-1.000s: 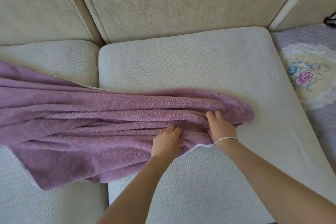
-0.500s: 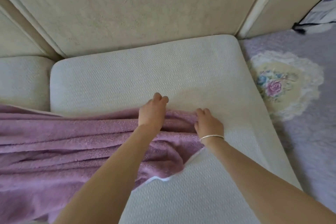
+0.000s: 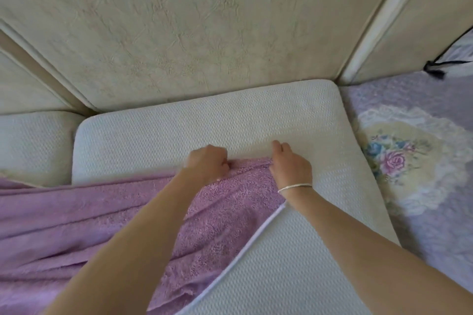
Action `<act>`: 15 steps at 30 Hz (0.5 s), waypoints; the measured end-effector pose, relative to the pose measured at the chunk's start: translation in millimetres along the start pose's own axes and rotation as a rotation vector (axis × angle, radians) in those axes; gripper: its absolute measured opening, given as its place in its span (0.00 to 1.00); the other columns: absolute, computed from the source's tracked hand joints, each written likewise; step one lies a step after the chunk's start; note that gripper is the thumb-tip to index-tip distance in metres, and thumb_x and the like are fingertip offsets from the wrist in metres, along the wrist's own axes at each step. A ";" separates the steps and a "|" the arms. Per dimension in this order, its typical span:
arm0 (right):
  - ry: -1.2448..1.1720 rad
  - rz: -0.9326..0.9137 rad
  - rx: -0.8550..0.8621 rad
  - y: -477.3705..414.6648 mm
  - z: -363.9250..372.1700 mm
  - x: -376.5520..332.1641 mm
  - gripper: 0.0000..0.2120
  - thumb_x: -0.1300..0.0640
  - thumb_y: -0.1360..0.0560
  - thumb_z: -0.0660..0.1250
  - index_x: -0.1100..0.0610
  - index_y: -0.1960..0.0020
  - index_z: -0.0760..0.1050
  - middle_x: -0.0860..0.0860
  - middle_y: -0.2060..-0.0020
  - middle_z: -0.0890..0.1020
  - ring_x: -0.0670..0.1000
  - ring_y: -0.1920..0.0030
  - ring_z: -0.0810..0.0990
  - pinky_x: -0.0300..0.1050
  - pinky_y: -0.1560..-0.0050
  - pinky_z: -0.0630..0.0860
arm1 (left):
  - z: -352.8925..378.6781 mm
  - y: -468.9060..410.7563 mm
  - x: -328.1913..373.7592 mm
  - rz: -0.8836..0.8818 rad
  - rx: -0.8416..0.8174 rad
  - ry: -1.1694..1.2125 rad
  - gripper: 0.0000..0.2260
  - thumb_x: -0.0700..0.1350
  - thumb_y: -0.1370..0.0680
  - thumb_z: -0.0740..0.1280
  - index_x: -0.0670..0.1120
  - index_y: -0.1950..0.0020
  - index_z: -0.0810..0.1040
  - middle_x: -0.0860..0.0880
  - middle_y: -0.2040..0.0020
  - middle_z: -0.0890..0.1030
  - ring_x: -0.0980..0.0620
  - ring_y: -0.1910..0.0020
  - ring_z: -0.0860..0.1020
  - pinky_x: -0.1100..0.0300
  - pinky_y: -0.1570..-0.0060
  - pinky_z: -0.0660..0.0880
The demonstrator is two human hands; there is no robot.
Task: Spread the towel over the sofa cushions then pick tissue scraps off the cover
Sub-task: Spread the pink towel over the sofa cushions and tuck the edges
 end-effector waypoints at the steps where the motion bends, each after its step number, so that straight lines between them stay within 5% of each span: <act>1: -0.011 0.011 0.020 -8.7 -7.5 3.1 0.16 0.61 0.20 0.54 0.61 0.33 0.62 0.57 0.43 0.75 0.57 0.51 0.81 0.46 0.60 0.74 | -9.5 -4.3 1.7 -0.019 0.094 0.034 0.10 0.46 0.21 0.57 0.43 0.48 0.75 0.47 0.55 0.81 0.47 0.56 0.79 0.56 0.58 0.73; 6: -0.023 0.013 0.147 -59.6 -46.5 13.8 0.14 0.62 0.20 0.55 0.61 0.36 0.64 0.58 0.44 0.75 0.58 0.51 0.80 0.46 0.64 0.67 | -45.5 -27.5 11.7 -0.045 0.464 0.171 0.06 0.40 0.20 0.56 0.40 0.47 0.70 0.39 0.56 0.82 0.41 0.59 0.79 0.54 0.69 0.66; 9: -0.050 0.036 0.184 -89.0 -62.9 8.3 0.15 0.64 0.22 0.54 0.62 0.35 0.64 0.60 0.43 0.74 0.60 0.49 0.80 0.50 0.61 0.71 | -56.4 -41.4 7.8 -0.082 0.545 0.227 0.07 0.39 0.19 0.55 0.41 0.43 0.67 0.39 0.54 0.81 0.41 0.59 0.79 0.53 0.68 0.68; 12: -0.118 0.081 0.159 -100.0 -56.0 -1.3 0.15 0.66 0.22 0.54 0.62 0.35 0.64 0.61 0.41 0.72 0.62 0.49 0.80 0.49 0.62 0.69 | -41.8 -45.8 -2.1 -0.057 0.379 0.264 0.20 0.39 0.20 0.57 0.43 0.29 0.56 0.38 0.39 0.75 0.40 0.43 0.75 0.49 0.54 0.75; 15: -0.159 0.032 0.026 -93.3 -30.5 -11.5 0.17 0.65 0.22 0.57 0.61 0.34 0.63 0.59 0.37 0.68 0.60 0.43 0.76 0.47 0.58 0.71 | -5.5 -39.1 -13.5 -0.039 0.209 0.264 0.35 0.42 0.22 0.61 0.48 0.25 0.39 0.42 0.28 0.65 0.43 0.31 0.65 0.48 0.37 0.69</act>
Point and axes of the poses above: each hand's wrist, its own y-axis away from the middle knuckle, its own z-axis out of the palm, x = y × z, the point moved 1 cm from there along -y, towards the middle knuckle
